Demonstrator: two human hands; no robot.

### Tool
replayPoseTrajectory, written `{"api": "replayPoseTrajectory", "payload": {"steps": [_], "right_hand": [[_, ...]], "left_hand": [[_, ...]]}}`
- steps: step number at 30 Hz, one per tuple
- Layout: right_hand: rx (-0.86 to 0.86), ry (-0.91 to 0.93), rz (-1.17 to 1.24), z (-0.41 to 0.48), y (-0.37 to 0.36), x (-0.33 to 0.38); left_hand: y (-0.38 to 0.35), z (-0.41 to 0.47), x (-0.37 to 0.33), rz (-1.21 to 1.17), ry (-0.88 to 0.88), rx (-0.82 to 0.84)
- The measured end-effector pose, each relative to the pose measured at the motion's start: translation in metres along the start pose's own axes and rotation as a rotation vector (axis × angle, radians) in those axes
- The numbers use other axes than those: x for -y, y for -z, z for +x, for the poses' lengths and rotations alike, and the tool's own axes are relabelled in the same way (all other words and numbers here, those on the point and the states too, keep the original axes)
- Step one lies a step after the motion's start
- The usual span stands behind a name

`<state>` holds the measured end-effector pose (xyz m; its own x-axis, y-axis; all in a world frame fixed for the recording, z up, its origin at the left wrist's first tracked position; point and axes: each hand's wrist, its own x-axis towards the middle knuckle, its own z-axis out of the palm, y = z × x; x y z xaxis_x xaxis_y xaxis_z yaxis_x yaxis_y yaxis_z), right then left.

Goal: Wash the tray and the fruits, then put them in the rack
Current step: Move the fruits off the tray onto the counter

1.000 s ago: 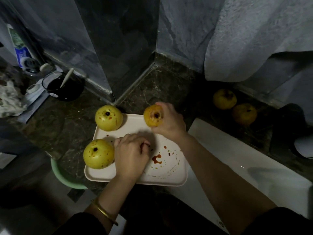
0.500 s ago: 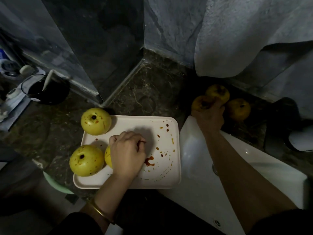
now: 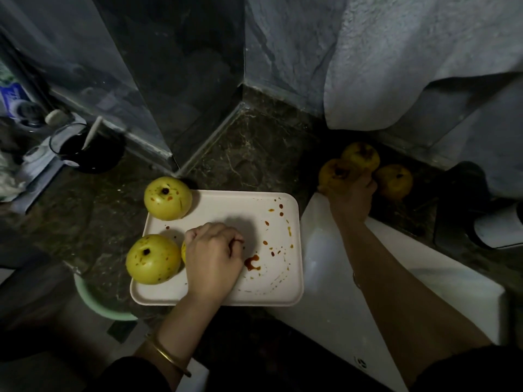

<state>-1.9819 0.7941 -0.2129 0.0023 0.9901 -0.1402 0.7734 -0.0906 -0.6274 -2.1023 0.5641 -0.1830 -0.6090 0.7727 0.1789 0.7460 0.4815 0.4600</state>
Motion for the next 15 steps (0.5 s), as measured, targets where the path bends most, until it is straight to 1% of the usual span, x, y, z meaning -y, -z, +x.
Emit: {"api": "replayPoseTrajectory", "payload": {"steps": [2,3,5,7,9,11,12,13,15], "right_hand": [[-0.084,0.082,-0.033,-0.011,0.002,0.005],[-0.103,0.157,-0.040,-0.020,0.001,0.010],[-0.045,0.373,0.003,-0.045,-0.004,0.022],[0.088,0.603,0.029,-0.076,-0.011,0.032],[0.265,0.773,-0.035,-0.105,-0.018,0.041],[0.574,0.824,-0.069,-0.129,-0.023,0.047],[0.702,0.848,-0.091,-0.137,-0.028,0.048],[0.782,0.877,-0.133,-0.144,-0.032,0.048],[0.856,0.900,-0.211,-0.155,-0.042,0.045]], "left_hand": [[0.003,-0.006,0.001,-0.042,0.018,-0.029],[0.005,-0.009,0.002,-0.069,0.037,-0.042],[0.010,-0.012,0.004,-0.131,0.089,-0.066],[0.017,-0.014,0.008,-0.197,0.145,-0.101],[0.022,-0.017,0.013,-0.221,0.169,-0.136],[0.026,-0.022,0.019,-0.207,0.170,-0.142],[0.027,-0.025,0.023,-0.198,0.168,-0.141],[0.028,-0.027,0.026,-0.190,0.168,-0.136],[0.029,-0.032,0.031,-0.170,0.170,-0.131]]}}
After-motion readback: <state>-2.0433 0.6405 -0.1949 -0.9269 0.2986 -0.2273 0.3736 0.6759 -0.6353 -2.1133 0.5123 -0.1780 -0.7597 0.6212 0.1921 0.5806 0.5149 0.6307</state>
